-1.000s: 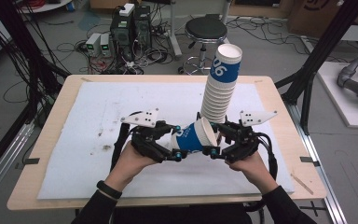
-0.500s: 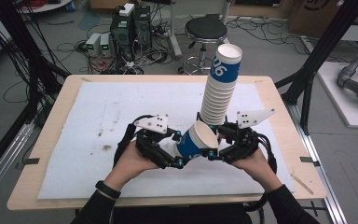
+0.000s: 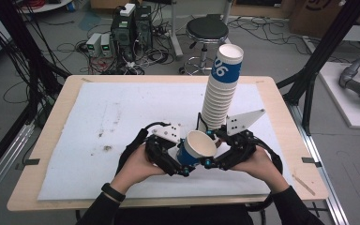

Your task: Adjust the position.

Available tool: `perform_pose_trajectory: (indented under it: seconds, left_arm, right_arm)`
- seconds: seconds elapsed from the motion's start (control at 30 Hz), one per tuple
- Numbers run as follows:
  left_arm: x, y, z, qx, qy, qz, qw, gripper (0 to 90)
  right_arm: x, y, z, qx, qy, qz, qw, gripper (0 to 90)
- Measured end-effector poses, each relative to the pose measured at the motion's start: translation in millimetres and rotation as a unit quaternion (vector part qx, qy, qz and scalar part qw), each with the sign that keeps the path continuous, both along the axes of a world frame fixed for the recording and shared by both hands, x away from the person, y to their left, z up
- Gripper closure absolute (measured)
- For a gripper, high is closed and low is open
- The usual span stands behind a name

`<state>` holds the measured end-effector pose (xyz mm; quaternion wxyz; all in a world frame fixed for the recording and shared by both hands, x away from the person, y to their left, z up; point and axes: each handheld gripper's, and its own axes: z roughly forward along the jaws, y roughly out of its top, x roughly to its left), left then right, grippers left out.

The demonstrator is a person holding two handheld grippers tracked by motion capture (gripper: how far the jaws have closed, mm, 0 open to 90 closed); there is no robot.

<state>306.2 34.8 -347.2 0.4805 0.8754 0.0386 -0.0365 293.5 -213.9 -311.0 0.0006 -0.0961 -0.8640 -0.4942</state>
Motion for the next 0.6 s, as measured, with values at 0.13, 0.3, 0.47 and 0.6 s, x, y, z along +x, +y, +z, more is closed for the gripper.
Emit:
perform_pose_trajectory:
  seconds: [0.13,0.3,0.47,0.6]
  left_arm:
    - [1.9,1.2,-2.6,-0.019,0.007,-0.001,0.9998,29.8]
    - [2.6,2.5,-4.2,-0.069,0.013,-0.007,0.9975,29.8]
    - [2.0,3.3,-5.5,-0.132,0.03,0.001,0.9908,29.9]
    - [1.3,3.3,-6.3,-0.167,0.039,0.006,0.9852,29.8]
  right_arm:
    - [0.9,-0.7,-0.2,0.002,0.0,-0.002,1.0,23.6]
    - [0.9,-2.9,1.0,0.045,0.007,-0.008,0.9989,19.7]
    - [0.7,-7.6,0.8,0.105,0.024,-0.006,0.9942,18.3]
    - [2.6,-8.8,-1.2,0.144,0.041,-0.006,0.9887,18.4]
